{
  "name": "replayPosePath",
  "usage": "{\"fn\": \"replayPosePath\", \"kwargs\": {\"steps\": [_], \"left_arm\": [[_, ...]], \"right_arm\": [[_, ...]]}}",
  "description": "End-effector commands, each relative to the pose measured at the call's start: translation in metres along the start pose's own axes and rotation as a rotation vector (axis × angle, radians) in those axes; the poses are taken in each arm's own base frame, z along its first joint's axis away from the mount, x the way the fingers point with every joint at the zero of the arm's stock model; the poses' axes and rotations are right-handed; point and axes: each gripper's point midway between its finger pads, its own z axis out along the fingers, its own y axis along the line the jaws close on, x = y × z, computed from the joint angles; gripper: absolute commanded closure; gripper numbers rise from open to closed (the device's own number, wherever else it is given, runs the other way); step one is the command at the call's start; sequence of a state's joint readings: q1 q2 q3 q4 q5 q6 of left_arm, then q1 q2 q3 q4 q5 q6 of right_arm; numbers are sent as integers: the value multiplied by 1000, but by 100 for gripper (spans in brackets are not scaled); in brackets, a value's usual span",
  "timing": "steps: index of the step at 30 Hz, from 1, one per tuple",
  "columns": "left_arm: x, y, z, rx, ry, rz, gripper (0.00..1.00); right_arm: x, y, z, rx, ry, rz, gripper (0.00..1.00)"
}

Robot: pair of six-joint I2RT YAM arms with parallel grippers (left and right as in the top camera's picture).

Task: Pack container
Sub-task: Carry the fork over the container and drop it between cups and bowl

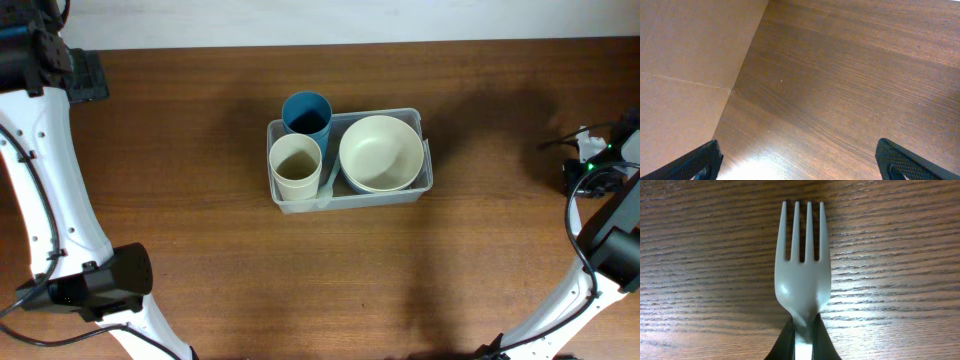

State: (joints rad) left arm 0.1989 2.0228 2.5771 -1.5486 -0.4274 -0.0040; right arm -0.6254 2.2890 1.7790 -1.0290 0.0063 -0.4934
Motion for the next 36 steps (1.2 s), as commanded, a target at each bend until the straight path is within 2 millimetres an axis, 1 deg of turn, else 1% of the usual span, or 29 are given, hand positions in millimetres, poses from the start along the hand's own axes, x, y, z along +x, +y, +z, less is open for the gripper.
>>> {"fn": "replayPosePath", "kwargs": {"steps": [1,4,7,11,13,15,18,19,20,22,23,27,29,30,33,36], "left_arm": [[-2,5,0,-14,-6,-12,0],[-2,5,0,-14,-6,-12,0],[-2,5,0,-14,-6,-12,0],[-2,5,0,-14,-6,-12,0],[-2,5,0,-14,-6,-12,0],[-2,5,0,-14,-6,-12,0],[-2,5,0,-14,-6,-12,0],[-2,5,0,-14,-6,-12,0],[-2,5,0,-14,-6,-12,0],[-2,5,0,-14,-6,-12,0],[-2,5,0,-14,-6,-12,0],[-2,5,0,-14,-6,-12,0],[-2,5,0,-14,-6,-12,0],[-2,5,0,-14,-6,-12,0],[-2,5,0,-14,-6,-12,0],[-2,5,0,-14,-6,-12,0]], "right_arm": [[9,16,8,-55,39,-4,96],[5,15,2,-57,28,0,96],[-6,12,-14,-56,-1,32,96],[-27,16,-48,-72,-59,26,96],[-38,18,-69,-62,-87,43,96],[-49,30,-95,-79,-121,28,96],[-61,61,-133,-141,-167,-10,96],[-66,85,-156,-174,-186,-27,96],[-68,100,-167,-189,-193,-47,96],[-69,125,-183,-205,-196,-63,96],[-69,142,-192,-211,-198,-72,96],[-69,195,-207,-234,-190,-117,96],[-69,226,-210,-271,-185,-136,96],[-68,244,-211,-299,-182,-159,96],[-62,293,-216,-374,-168,-215,96],[-54,331,-218,-402,-147,-256,96]]}}
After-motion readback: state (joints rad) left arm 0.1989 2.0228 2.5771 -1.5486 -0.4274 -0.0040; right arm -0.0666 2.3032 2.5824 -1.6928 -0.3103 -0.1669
